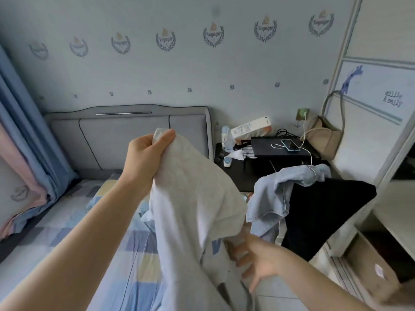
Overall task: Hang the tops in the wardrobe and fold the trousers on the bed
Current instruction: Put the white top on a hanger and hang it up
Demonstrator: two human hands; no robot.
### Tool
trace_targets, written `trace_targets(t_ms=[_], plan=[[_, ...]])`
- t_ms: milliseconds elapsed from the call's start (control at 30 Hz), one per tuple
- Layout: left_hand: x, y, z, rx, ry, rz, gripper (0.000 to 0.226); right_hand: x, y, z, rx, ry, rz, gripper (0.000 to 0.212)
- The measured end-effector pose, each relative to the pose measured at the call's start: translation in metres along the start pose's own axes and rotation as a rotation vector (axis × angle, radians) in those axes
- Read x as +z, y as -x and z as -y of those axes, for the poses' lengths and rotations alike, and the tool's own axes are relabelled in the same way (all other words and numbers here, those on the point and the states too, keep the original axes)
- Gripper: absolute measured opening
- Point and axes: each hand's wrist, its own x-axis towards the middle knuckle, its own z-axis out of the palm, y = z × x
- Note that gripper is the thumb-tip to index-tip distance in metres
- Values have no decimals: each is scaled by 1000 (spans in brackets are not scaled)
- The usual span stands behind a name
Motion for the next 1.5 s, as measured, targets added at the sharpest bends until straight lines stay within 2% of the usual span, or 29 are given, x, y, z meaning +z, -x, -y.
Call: trace_targets(t_ms=[67, 167, 233, 300, 333, 400, 433, 467, 567, 633, 733, 867, 933, 1000, 1033, 1067, 1133, 1167, 1200, 1233, 1367, 1433, 1500], plan=[[2, 2, -1, 38, -35, 6, 46, 2, -5, -7, 21, -5, -86, 59], [7, 6, 1, 47, -45, 32, 45, 5, -11, -7, -107, -50, -133, 36], [11, 9, 4, 19, -12, 42, 41, 4, -16, -5, -237, -86, -257, 27], [13, 11, 5, -16, 19, 46, 34, -2, -23, -5, -329, -233, -239, 29], [13, 12, 6, -22, 16, 48, 34, 1, -22, -5, -351, -203, -226, 30], [10, 9, 10, -8, -37, 43, 41, -2, -15, 1, -367, -301, -230, 19], [6, 7, 14, -4, -88, 27, 45, -4, -12, 4, -399, -244, -271, 20], [2, 4, 18, -10, -160, 4, 48, -7, -11, 9, -427, -209, -319, 25], [-15, 3, 40, -35, -512, -60, 52, -20, 3, 24, -590, -382, -349, 25], [-21, 11, 54, -5, -771, -42, 55, -21, 18, 35, -678, -457, -352, 28], [-18, 24, 69, -64, -1065, 111, 52, -12, 46, 49, -867, -240, -343, 33], [-12, 37, 78, -213, -1641, 441, 34, 6, 81, 56, -1100, 97, -308, 39], [-12, 40, 81, -246, -1740, 502, 40, 10, 98, 60, -1199, 158, -262, 41], [-5, 33, 84, -116, -1649, 500, 40, 12, 115, 63, -1255, 186, -197, 43], [4, 29, 86, -84, -1485, 503, 39, 12, 122, 64, -1273, 206, -167, 44], [14, 23, 89, -122, -1207, 523, 42, 14, 128, 65, -1283, 232, -136, 45], [40, 24, 91, -559, -421, 579, 62, 20, 135, 62, -1276, 334, -94, 45], [53, 27, 96, -722, -133, 603, 71, 22, 136, 60, -1274, 397, -84, 43], [63, 30, 101, -775, 20, 620, 72, 24, 136, 57, -1276, 448, -83, 40], [73, 35, 106, -756, 98, 629, 69, 22, 136, 53, -1280, 489, -104, 38], [105, 43, 112, -598, 279, 381, 50, -1, 142, 28, -1212, 622, -270, 36], [120, 49, 106, -549, 388, 390, 37, -18, 143, 6, -1123, 635, -345, 31], [135, 62, 97, -479, 369, 443, 28, -34, 140, -15, -1032, 640, -410, 26]])
